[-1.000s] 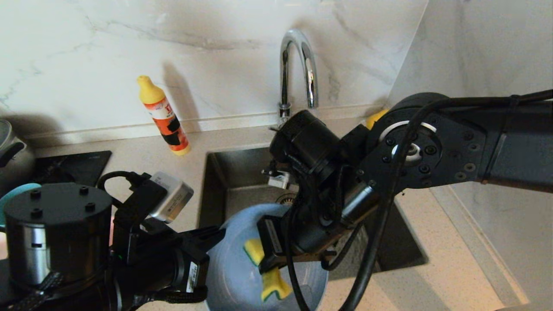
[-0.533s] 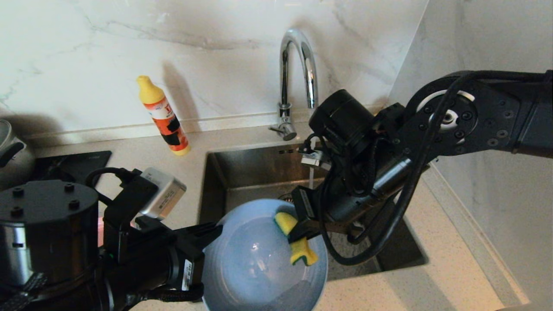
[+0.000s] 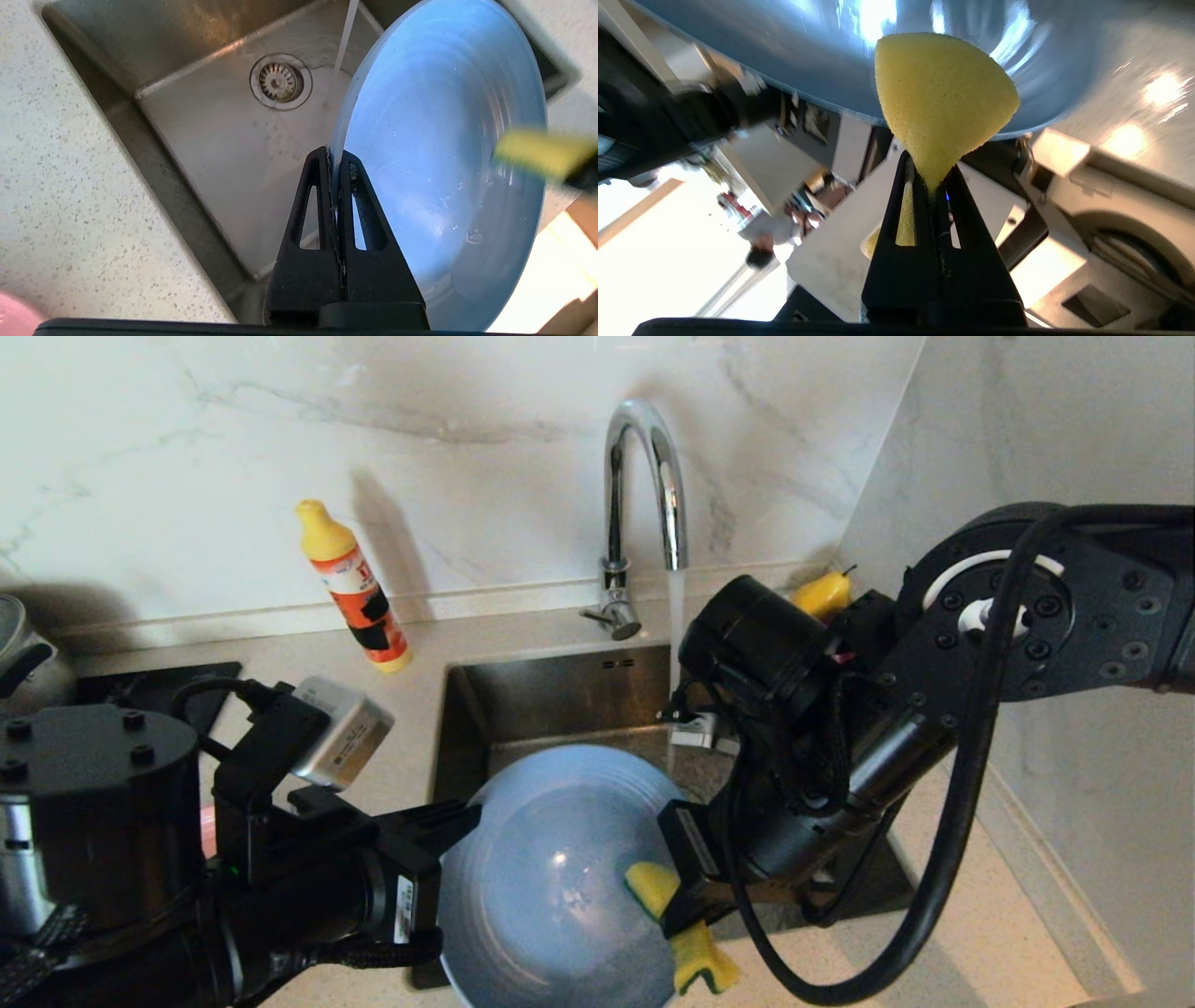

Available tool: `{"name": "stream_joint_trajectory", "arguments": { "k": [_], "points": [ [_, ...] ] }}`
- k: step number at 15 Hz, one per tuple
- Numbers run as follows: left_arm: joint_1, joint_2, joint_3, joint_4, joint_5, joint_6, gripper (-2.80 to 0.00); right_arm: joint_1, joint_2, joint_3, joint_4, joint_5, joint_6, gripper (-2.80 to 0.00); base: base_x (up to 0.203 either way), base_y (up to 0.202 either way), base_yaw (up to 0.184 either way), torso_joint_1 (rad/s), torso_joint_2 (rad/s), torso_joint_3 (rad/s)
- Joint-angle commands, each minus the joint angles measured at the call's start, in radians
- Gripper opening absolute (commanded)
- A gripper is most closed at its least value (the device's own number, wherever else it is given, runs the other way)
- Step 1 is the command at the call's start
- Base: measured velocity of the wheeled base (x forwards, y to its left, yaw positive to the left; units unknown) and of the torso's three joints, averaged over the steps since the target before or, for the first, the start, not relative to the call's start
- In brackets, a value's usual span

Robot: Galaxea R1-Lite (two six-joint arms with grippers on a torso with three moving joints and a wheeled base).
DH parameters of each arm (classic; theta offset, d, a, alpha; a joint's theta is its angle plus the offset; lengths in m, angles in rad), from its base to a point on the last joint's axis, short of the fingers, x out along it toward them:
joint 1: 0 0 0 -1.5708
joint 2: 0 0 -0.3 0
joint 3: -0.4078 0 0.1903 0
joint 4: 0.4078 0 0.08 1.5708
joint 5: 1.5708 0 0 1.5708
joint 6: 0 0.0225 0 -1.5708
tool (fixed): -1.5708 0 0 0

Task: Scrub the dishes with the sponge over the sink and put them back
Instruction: Wipe the plate

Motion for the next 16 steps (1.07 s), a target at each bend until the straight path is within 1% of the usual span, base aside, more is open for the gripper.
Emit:
{"name": "stream_joint_trajectory", "arguments": {
  "k": [1,4,7,10,13,16],
  "points": [
    [0.0,0.002,-0.011,-0.003,0.002,-0.01,-2.8,0.037,0.04,0.003,0.004,0.002,0.005,-2.8,0.0,0.0,0.0,0.0,0.0,0.0],
    [0.0,0.006,-0.009,-0.003,-0.003,-0.013,-2.8,0.055,0.086,-0.033,-0.037,0.002,0.006,-2.8,0.0,0.0,0.0,0.0,0.0,0.0],
    [0.003,0.008,-0.007,-0.003,-0.006,-0.02,-2.8,0.082,0.101,-0.087,-0.039,0.002,0.008,-2.8,0.0,0.0,0.0,0.0,0.0,0.0],
    [0.003,0.009,0.006,-0.002,-0.008,-0.02,-2.8,0.118,0.107,-0.103,-0.07,0.002,0.008,-2.8,0.0,0.0,0.0,0.0,0.0,0.0],
    [0.002,-0.001,0.027,-0.003,-0.008,-0.018,-2.8,0.123,0.116,-0.105,-0.124,-0.001,0.008,-2.8,0.0,0.0,0.0,0.0,0.0,0.0],
    [0.002,-0.011,0.032,-0.003,-0.009,-0.012,-2.8,0.114,0.115,-0.105,-0.129,-0.004,0.009,-2.8,0.0,0.0,0.0,0.0,0.0,0.0]
  ]
}}
